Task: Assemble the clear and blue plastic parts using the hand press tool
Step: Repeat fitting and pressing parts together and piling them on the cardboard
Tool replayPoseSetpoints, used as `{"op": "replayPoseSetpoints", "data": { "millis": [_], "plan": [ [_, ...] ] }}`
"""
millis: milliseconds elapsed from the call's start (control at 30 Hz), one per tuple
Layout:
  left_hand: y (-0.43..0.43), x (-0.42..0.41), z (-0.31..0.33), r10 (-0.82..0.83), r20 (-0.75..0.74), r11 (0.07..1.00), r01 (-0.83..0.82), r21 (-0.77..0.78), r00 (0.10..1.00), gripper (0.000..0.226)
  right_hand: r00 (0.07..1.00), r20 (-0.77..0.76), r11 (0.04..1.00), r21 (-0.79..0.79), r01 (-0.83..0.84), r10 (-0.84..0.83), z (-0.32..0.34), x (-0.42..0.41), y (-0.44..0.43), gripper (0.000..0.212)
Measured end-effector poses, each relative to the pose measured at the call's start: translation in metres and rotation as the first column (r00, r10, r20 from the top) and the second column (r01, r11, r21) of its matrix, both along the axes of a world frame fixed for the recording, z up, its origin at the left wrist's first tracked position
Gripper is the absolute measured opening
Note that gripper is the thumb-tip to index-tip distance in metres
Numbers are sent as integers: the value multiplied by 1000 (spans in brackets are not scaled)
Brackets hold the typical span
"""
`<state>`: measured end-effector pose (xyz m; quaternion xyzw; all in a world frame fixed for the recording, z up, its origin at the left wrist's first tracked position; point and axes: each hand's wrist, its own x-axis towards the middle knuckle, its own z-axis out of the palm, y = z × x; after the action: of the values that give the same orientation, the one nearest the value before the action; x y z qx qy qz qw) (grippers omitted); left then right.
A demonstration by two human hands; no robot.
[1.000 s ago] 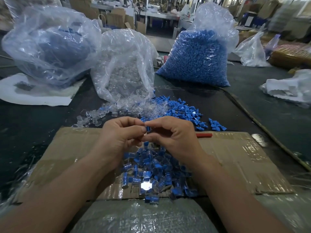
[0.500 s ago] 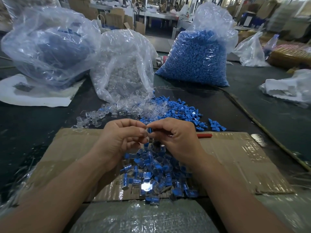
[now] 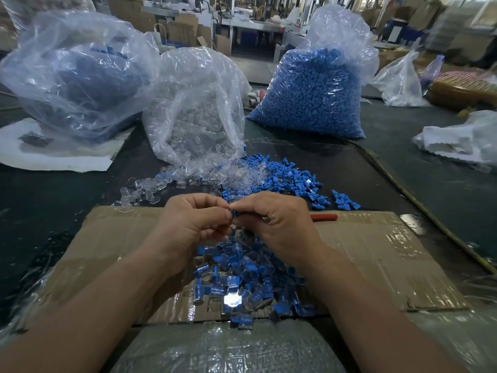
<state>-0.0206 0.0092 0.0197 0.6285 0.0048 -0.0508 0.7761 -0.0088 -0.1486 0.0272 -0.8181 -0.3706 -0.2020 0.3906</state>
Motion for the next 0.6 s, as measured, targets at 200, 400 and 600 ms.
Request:
{"op": "replayPoseSetpoints", "data": {
  "millis": [200,400,600],
  "plan": [
    [1,1,-1,-15,12,1000,15,6,1000,6,999,-42,999,-50,18,-20,3,-1,0,24],
    [6,5,-2,31,-21,999,-32,-40,999,5,883,-343,928,-301,222,-322,18,15,-39,41],
    [5,5,-3,39,-20,998,-40,-54,999,7,711,-544,811,-582,65,-447,23,22,-68,62]
  ]
}}
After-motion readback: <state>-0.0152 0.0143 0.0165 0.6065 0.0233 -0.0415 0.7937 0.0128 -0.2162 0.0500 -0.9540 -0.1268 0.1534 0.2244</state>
